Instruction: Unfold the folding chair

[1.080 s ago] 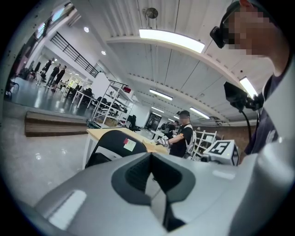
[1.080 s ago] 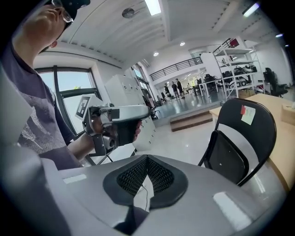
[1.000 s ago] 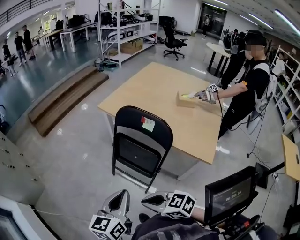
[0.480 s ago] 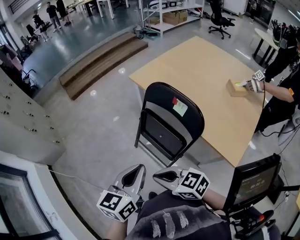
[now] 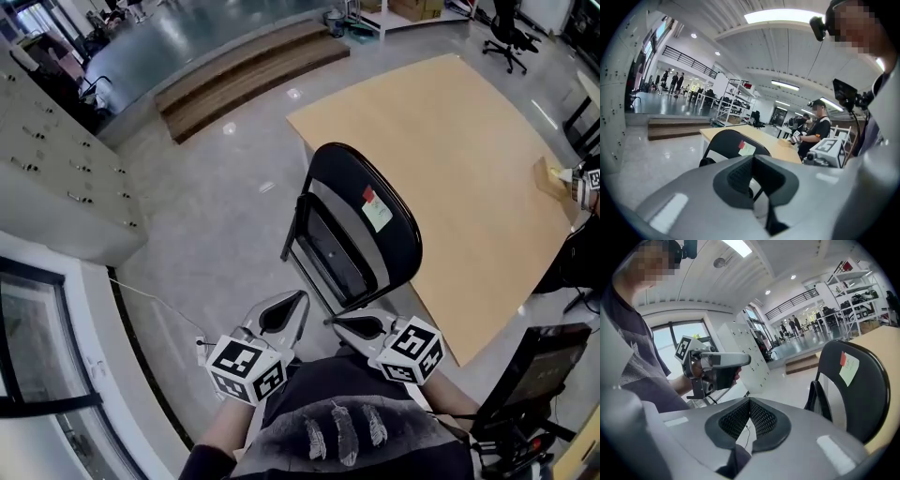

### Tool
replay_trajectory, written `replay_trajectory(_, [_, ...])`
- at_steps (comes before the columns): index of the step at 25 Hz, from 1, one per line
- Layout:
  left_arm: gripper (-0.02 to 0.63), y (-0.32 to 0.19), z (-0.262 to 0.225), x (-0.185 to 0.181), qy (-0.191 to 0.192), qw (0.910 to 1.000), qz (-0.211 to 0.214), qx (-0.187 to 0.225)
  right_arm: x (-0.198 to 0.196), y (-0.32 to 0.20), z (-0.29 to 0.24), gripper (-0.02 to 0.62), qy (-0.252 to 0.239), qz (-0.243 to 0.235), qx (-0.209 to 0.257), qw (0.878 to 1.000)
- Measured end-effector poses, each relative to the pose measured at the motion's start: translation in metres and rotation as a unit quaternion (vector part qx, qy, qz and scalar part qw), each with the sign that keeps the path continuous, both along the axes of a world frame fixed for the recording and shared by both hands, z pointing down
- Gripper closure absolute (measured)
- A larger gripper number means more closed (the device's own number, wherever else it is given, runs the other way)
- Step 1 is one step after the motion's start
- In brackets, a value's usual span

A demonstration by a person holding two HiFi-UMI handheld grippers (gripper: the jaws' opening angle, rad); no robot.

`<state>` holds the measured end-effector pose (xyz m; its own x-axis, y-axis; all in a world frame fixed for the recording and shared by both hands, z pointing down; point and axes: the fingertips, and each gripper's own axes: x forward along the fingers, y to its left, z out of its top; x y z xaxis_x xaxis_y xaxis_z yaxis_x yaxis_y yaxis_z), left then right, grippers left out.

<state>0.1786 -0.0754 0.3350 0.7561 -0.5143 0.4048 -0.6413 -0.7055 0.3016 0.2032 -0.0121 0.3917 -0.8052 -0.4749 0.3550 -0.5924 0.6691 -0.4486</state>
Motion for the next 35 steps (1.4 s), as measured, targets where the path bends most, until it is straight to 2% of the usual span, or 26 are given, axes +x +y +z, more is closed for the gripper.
replay_trajectory(6, [0.604,-0.028,0.033,0.037,-0.042,0.9984,-0.036,-0.011,0.056,-0.023,0.006,0.594,-0.012,0.012,-0.008,1.0])
replay_trajectory(12, [0.604,-0.06,0.09,0.057,-0.079,0.9924,-0.076,-0.056,0.106,-0.057,0.005,0.594,0.0,0.039,0.004,0.999])
replay_trajectory(18, [0.603,-0.098,0.162,0.068,-0.127,0.98,-0.115,-0.102,0.15,-0.102,-0.005,0.592,0.061,0.105,0.033,0.992])
replay_trajectory(19, [0.559,-0.104,0.176,0.072,-0.133,0.9778,-0.115,-0.114,0.158,-0.111,-0.008,0.592,0.075,0.12,0.041,0.989])
replay_trajectory(20, [0.429,-0.109,0.191,0.075,-0.135,0.9754,-0.112,-0.133,0.164,-0.12,-0.01,0.575,0.09,0.134,0.046,0.986])
replay_trajectory(21, [0.364,-0.113,0.206,0.078,-0.136,0.972,-0.111,-0.156,0.17,-0.128,-0.011,0.47,0.106,0.145,0.048,0.983])
replay_trajectory(22, [0.332,-0.116,0.221,0.079,-0.139,0.9676,-0.113,-0.178,0.174,-0.136,-0.009,0.398,0.123,0.155,0.046,0.979])
replay_trajectory(24, [0.324,-0.123,0.248,0.081,-0.15,0.9596,-0.12,-0.206,0.182,-0.149,-0.002,0.366,0.157,0.17,0.038,0.972])
replay_trajectory(27, [0.298,-0.135,0.276,0.084,-0.172,0.9524,-0.119,-0.221,0.19,-0.168,0.009,0.303,0.203,0.174,0.021,0.963])
replay_trajectory(29, [0.29,-0.144,0.29,0.087,-0.171,0.948,-0.12,-0.241,0.199,-0.184,0.015,0.278,0.237,0.181,0.012,0.955])
replay_trajectory(32, [0.279,-0.154,0.311,0.088,-0.161,0.9394,-0.125,-0.275,0.205,-0.208,0.032,0.272,0.271,0.186,-0.017,0.944])
replay_trajectory(35, [0.267,-0.157,0.326,0.092,-0.155,0.9353,-0.121,-0.294,0.204,-0.221,0.057,0.271,0.305,0.165,-0.057,0.936])
